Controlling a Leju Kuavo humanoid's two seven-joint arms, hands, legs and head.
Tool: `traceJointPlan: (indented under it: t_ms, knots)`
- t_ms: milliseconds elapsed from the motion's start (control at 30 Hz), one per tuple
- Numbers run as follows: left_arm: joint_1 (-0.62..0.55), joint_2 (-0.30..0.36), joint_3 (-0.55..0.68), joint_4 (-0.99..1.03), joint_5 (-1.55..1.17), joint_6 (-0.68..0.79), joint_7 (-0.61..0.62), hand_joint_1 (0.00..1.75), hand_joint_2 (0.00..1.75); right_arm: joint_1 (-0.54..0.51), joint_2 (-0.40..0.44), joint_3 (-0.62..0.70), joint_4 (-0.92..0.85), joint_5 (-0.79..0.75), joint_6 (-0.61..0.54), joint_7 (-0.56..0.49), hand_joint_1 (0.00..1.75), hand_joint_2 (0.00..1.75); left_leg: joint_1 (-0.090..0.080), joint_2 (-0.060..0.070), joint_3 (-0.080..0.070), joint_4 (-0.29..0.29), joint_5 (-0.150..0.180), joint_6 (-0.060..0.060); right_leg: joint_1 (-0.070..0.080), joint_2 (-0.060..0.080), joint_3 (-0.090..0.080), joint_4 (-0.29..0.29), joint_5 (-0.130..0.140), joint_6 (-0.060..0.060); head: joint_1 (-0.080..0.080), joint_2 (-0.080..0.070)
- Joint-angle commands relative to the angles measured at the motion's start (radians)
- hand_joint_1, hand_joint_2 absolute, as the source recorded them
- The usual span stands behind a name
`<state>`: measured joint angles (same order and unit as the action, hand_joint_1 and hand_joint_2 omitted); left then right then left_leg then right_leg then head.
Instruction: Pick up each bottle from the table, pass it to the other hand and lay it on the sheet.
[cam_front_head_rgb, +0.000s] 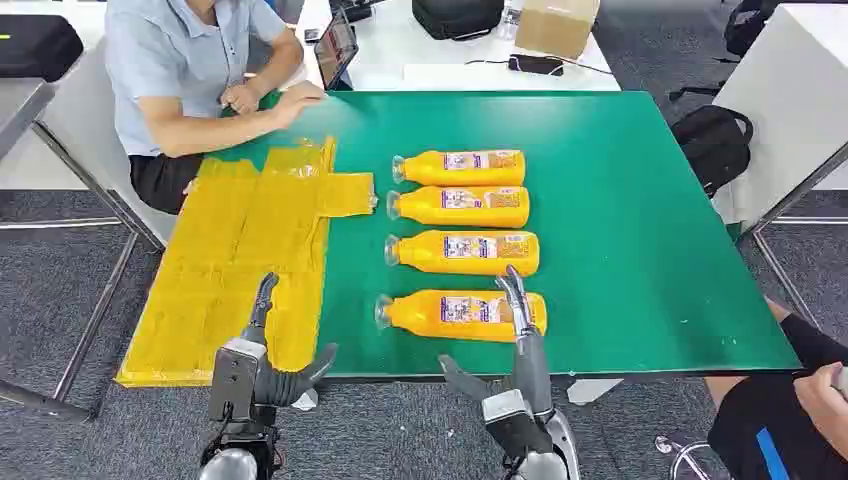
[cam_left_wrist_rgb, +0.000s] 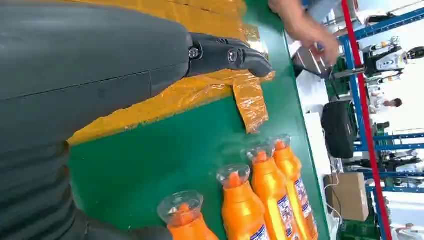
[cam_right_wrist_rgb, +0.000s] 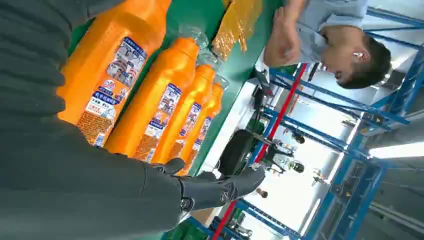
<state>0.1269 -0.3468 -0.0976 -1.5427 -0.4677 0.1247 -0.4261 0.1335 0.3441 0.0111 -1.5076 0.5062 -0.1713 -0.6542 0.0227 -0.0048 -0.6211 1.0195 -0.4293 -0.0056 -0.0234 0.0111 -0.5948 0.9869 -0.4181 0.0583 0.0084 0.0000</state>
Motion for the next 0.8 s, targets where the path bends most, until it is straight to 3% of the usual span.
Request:
traceJointPlan:
  t_ms: [33, 67, 100, 233, 267, 433, 500, 733, 800]
  knots:
    - [-0.005, -0.002, 0.006, 0.015, -0.009, 0.001, 0.015, 0.0, 1.75, 0.006, 0.005, 0.01, 0.079, -0.008, 0.022, 0.021, 0.0, 1.75, 0.0, 0.0, 0.004, -0.001, -0.001, 0.001, 0.001, -0.001, 0.004, -0.002, -0.001, -0.002, 0.0, 0.0]
    - [-0.004, -0.002, 0.007, 0.014, -0.009, 0.003, 0.016, 0.0, 1.75, 0.005, 0.005, 0.009, 0.083, 0.008, 0.003, 0.038, 0.0, 1.75, 0.0, 0.001, 0.005, -0.002, -0.002, 0.002, 0.001, -0.001, 0.005, -0.002, -0.001, -0.003, 0.0, 0.0]
    - [-0.003, -0.002, 0.007, 0.013, -0.007, 0.005, 0.015, 0.0, 1.75, 0.004, 0.005, 0.006, 0.082, 0.016, -0.007, 0.051, 0.0, 0.0, 0.0, 0.0, 0.006, -0.002, -0.002, 0.002, 0.001, -0.001, 0.006, -0.002, -0.002, -0.004, 0.0, 0.0]
    - [-0.001, -0.002, -0.008, 0.019, -0.005, 0.005, 0.015, 0.0, 1.75, 0.005, 0.005, 0.011, 0.017, 0.185, -0.135, 0.102, 0.0, 0.0, 0.0, 0.0, 0.005, -0.001, -0.002, 0.002, 0.001, -0.001, 0.005, -0.002, -0.002, -0.003, 0.0, 0.0]
    - [-0.004, -0.002, -0.004, 0.016, -0.005, 0.005, 0.014, 0.0, 1.75, 0.008, 0.004, 0.014, -0.012, 0.212, -0.104, 0.143, 0.0, 1.75, 0.0, 0.0, 0.006, -0.001, -0.002, 0.002, 0.001, -0.002, 0.006, -0.001, -0.002, -0.004, 0.0, 0.0]
    - [-0.048, -0.002, 0.035, 0.01, 0.019, -0.024, 0.012, 0.0, 1.75, -0.01, 0.0, -0.011, -0.032, 0.271, -0.038, 0.227, 0.0, 1.75, 0.0, -0.001, 0.002, 0.0, -0.001, 0.001, 0.001, -0.002, 0.002, 0.0, -0.001, -0.002, 0.0, 0.0]
    - [-0.04, -0.002, 0.028, 0.018, 0.027, -0.036, 0.01, 0.0, 1.75, -0.016, -0.027, 0.007, -0.023, 0.444, -0.067, 0.278, 0.0, 1.75, 0.0, -0.001, 0.002, -0.001, -0.001, 0.001, 0.001, -0.002, 0.003, -0.001, -0.001, -0.002, 0.0, 0.0]
    - [-0.045, -0.002, 0.023, 0.024, 0.028, -0.035, 0.009, 0.0, 1.75, -0.036, -0.026, -0.007, -0.02, 0.45, -0.062, 0.283, 0.0, 1.75, 0.0, -0.001, 0.002, -0.001, 0.0, 0.001, 0.0, -0.002, 0.003, -0.001, -0.001, -0.002, 0.0, 0.0]
    - [-0.039, -0.002, 0.014, 0.023, 0.03, -0.047, 0.007, 0.0, 1.75, -0.026, -0.047, -0.003, -0.037, 0.609, -0.121, 0.336, 0.0, 1.75, 0.0, 0.0, 0.003, -0.001, -0.001, 0.001, 0.001, -0.001, 0.003, -0.001, -0.001, -0.002, 0.0, 0.0]
